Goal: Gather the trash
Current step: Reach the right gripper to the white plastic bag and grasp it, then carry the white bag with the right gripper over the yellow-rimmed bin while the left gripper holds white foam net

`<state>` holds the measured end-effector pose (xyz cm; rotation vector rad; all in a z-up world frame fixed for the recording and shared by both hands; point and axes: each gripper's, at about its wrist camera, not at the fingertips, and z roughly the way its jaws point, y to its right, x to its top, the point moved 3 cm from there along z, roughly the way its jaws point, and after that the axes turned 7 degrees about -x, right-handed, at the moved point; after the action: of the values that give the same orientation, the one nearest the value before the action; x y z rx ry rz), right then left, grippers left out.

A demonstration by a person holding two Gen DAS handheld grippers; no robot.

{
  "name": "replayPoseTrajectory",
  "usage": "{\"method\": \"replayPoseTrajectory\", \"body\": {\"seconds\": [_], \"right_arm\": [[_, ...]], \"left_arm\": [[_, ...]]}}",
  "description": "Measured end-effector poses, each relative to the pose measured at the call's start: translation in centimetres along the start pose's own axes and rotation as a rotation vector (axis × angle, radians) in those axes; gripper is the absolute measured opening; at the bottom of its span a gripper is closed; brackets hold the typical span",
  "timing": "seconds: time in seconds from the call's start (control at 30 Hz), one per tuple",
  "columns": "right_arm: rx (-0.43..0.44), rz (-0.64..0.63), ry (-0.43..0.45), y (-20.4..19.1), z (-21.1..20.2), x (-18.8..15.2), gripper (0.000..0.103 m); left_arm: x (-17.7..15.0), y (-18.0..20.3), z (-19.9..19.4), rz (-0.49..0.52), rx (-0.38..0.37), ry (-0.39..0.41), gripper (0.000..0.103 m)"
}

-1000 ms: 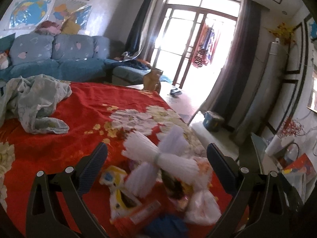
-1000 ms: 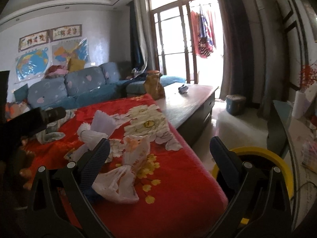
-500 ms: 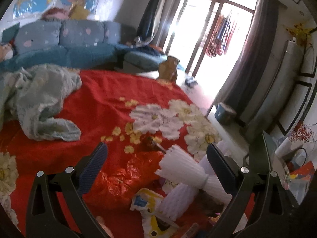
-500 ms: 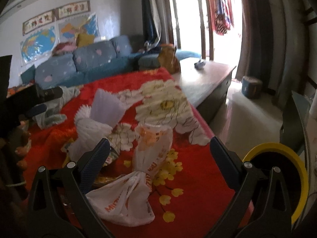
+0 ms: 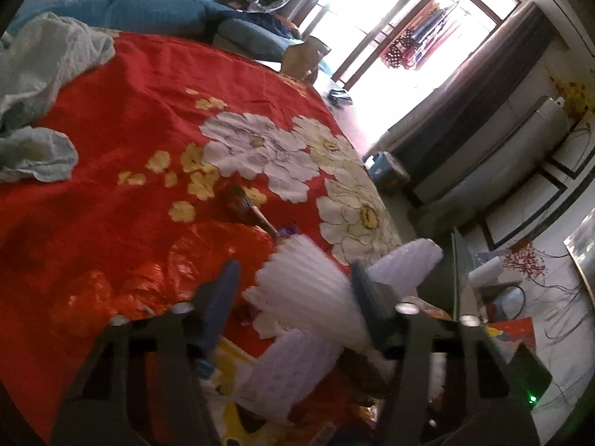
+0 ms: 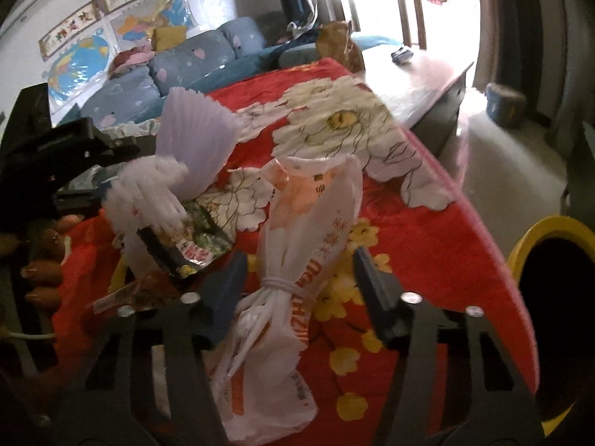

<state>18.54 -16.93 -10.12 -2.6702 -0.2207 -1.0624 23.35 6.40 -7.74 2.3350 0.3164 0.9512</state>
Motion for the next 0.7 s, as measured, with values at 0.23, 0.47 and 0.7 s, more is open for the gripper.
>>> {"method": "replayPoseTrajectory", "body": {"seconds": [0.23, 0.47, 0.7], "right_arm": [[0.031, 0.005, 0.013, 0.0, -0.5, 0.2, 0.028], [0.03, 0.029, 0.059, 0.8, -2.2, 1.1, 0.027], [0.012, 0.075, 0.117, 2.8, -4.4, 2.4, 0.027]], "left_arm": [[0.2, 1.6, -0.8, 0.056, -0.061, 0.028, 0.011], [1.0, 3.8, -3.6, 0.121, -0.096, 0.105, 0.009], [1.2, 7.7, -6.1, 0.223, -0.117, 0.17, 0.009]]}}
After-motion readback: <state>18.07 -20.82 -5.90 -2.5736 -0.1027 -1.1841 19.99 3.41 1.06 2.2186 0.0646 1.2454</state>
